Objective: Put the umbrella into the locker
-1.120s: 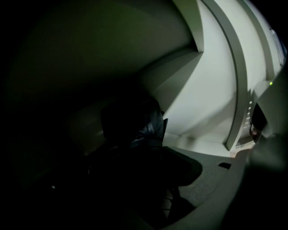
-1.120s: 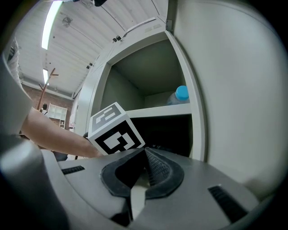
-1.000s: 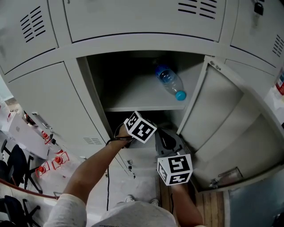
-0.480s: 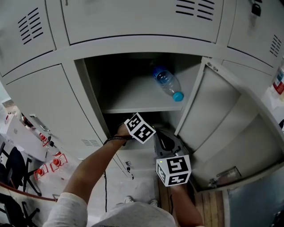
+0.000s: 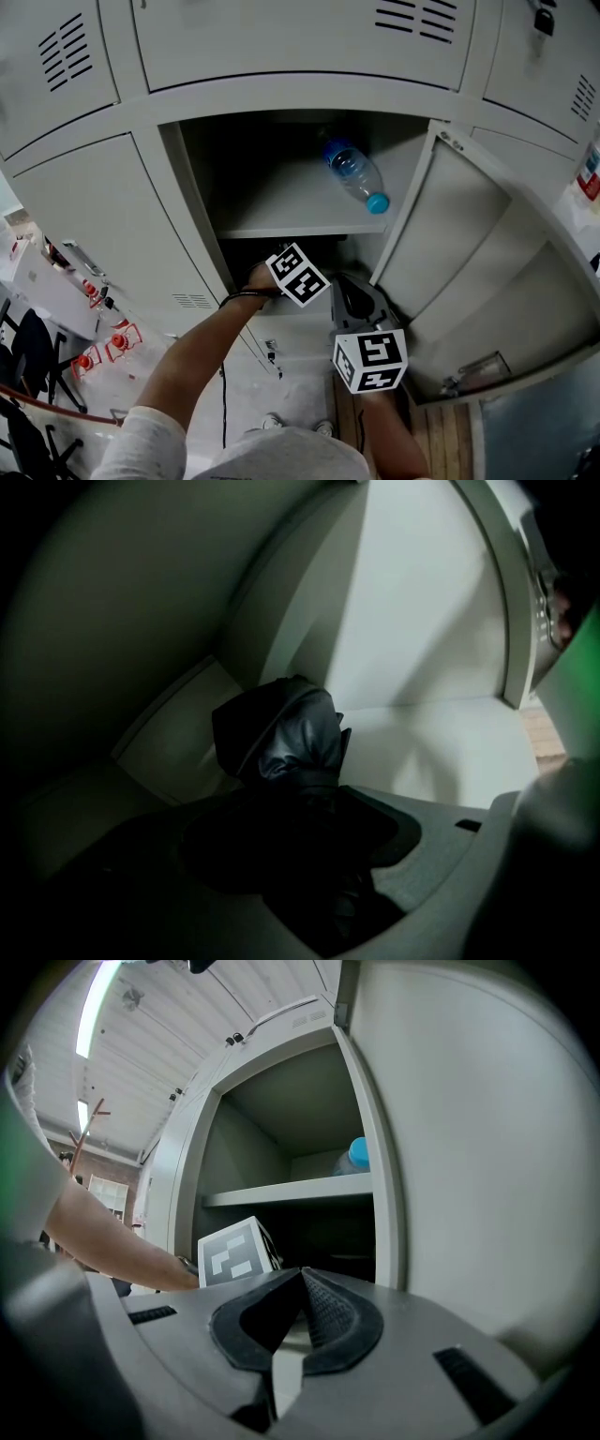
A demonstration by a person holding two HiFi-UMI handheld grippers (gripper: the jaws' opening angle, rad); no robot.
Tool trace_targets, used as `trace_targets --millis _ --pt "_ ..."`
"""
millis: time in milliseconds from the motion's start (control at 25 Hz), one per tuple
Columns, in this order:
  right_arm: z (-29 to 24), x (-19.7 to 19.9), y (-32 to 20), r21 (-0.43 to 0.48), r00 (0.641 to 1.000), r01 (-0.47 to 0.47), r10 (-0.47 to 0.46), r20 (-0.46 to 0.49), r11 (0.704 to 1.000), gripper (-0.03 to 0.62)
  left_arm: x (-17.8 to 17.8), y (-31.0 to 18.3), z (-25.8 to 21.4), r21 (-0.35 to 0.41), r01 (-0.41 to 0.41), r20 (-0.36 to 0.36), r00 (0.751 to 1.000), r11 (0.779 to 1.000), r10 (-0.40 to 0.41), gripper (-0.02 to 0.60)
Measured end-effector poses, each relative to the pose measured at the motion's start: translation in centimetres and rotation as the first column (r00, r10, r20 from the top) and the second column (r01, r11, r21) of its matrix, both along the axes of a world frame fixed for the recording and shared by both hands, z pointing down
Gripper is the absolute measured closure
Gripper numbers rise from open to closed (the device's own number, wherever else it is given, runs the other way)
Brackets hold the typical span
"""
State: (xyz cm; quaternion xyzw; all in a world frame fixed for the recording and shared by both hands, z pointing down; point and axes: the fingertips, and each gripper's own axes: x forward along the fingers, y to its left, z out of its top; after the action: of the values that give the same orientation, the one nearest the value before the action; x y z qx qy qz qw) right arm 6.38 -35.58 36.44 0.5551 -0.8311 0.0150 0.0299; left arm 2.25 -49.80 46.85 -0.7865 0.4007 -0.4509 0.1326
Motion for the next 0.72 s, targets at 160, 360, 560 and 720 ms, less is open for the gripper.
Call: trace_targets --millis 160,360,560,720 --pt "-0.06 0.19 0.09 0.002 1.000 -0.002 0.002 -0.003 1.000 0.591 -0.10 -0.03 0.39 -0.005 -0.004 0.029 1.000 1.000 0.004 0.331" --pt "0.05 0.26 0.17 -0.001 1.000 -0.004 0.004 0.001 1.000 0.591 -0.07 0.03 0.39 -0.003 -0.004 0.034 0.999 1.000 0.005 0.330" --pt "-0.03 0.40 0.12 -0.001 1.000 -0.008 0.008 0.013 1.000 0.591 -0.06 0.04 0.33 0.001 -0.006 0.034 0.999 1.000 0.006 0.324" --pt "-0.13 0.53 0.20 0.005 1.000 -0.012 0.012 0.020 1.000 0.591 0.11 0.18 0.21 0.000 -0.009 0.016 1.000 1.000 0.009 0.305"
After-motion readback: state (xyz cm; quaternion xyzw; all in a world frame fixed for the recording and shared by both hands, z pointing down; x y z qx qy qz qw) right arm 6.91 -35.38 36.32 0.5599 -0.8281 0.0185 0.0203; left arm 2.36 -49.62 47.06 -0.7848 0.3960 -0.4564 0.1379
